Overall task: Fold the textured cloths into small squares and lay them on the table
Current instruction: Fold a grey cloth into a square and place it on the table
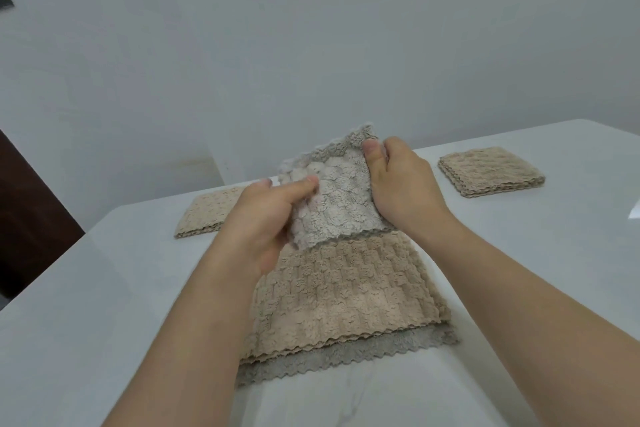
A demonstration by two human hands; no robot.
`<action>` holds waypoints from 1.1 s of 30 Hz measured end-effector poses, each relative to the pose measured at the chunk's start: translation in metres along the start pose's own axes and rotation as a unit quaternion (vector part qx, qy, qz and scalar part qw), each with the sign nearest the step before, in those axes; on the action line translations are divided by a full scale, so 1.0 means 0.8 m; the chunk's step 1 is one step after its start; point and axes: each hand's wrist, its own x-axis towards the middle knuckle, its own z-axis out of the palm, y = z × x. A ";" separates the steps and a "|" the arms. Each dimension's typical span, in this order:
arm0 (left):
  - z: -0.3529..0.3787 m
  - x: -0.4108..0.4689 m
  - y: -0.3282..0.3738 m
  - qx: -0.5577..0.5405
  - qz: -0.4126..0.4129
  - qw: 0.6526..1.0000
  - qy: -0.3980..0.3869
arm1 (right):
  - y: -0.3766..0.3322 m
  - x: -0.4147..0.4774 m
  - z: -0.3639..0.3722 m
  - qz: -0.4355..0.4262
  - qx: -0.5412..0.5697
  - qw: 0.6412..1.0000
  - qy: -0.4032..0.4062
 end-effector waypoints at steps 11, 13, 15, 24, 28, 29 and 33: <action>0.003 0.024 -0.028 -0.110 -0.039 0.988 0.098 | -0.002 -0.012 0.015 -0.032 0.000 0.999 -0.025; 0.000 0.029 -0.033 -0.057 0.023 0.990 0.130 | -0.002 -0.009 0.014 -0.011 0.000 0.999 -0.038; 0.000 0.031 -0.037 0.004 0.075 0.985 0.153 | -0.003 -0.004 0.013 0.032 0.040 0.998 -0.048; 0.016 0.029 -0.050 0.182 0.148 0.954 0.189 | 0.012 -0.002 0.022 0.032 0.021 0.999 -0.016; 0.015 0.032 -0.055 0.182 0.139 0.951 0.208 | 0.018 -0.007 0.030 0.023 0.011 1.000 -0.003; 0.014 0.033 -0.056 0.188 0.143 0.948 0.215 | 0.018 -0.008 0.031 0.021 0.013 1.000 0.002; 0.011 0.038 -0.064 0.211 0.161 0.937 0.226 | 0.021 -0.009 0.036 0.025 0.027 0.999 0.013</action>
